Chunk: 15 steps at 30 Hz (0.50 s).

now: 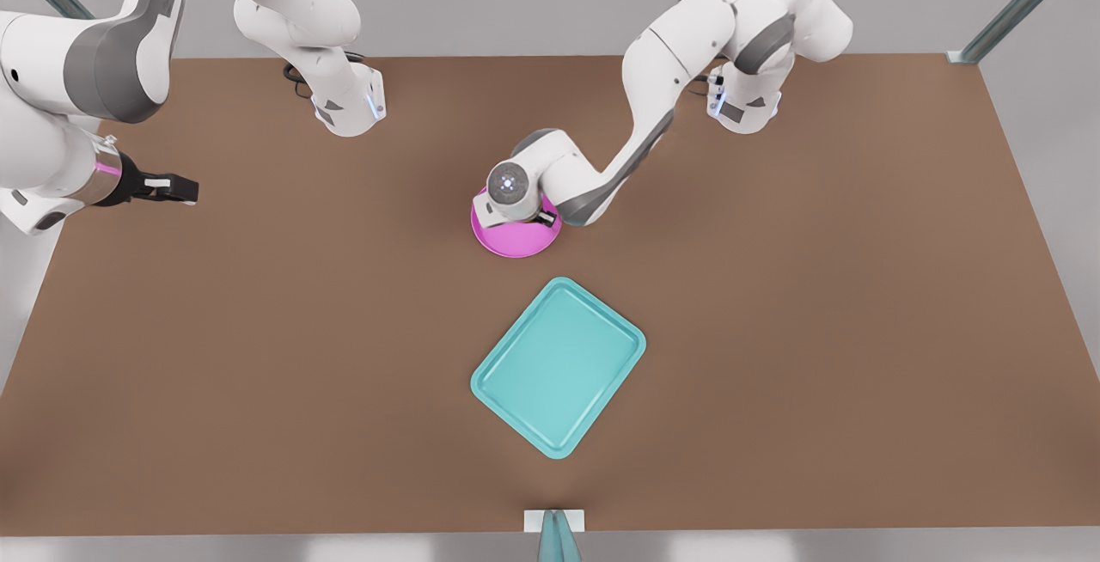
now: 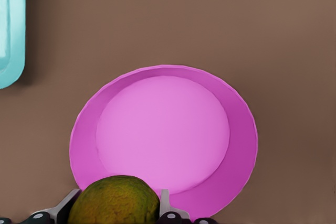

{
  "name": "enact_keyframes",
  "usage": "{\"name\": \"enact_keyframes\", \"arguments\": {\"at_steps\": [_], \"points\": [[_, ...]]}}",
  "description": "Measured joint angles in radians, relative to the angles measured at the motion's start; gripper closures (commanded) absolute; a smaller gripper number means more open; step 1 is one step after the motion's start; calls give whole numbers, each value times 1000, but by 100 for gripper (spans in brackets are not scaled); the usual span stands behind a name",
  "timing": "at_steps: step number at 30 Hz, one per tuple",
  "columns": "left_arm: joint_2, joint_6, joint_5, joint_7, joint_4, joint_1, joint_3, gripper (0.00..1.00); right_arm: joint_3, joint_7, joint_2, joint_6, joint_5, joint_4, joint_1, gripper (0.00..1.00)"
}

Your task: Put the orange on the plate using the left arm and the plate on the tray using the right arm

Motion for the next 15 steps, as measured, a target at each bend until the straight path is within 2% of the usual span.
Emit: {"name": "enact_keyframes", "arguments": {"at_steps": [1,4,6,7,8,10,12,13,14,15], "points": [[6,-3,-8,-31,2,-4,0,0,0,0,0,0,0,0,0,0],[7,-13,-20,-113,2,-7,2,0,0,-1,0,0,0,0,0,0],[-64,-71,-31,-154,5,21,29,0,0,-1,11,1,2,-1,-1,0],[-142,-132,-42,-164,8,56,74,0,0,-1,22,1,9,-3,-7,0],[-224,-200,-51,-166,10,75,158,0,0,-1,45,1,29,-7,-13,0],[-327,-341,-61,-148,52,92,395,0,0,-1,129,10,108,-21,-19,0],[-353,-460,-66,-108,131,106,597,0,5,-1,171,64,213,-129,-11,0],[-364,-506,-68,-85,153,125,652,0,13,0,171,110,262,-202,3,0],[-374,-544,-69,-56,185,228,600,0,19,0,153,164,307,-289,28,0],[-398,-573,-59,-28,192,406,443,0,23,0,127,220,348,-373,60,0]]}}
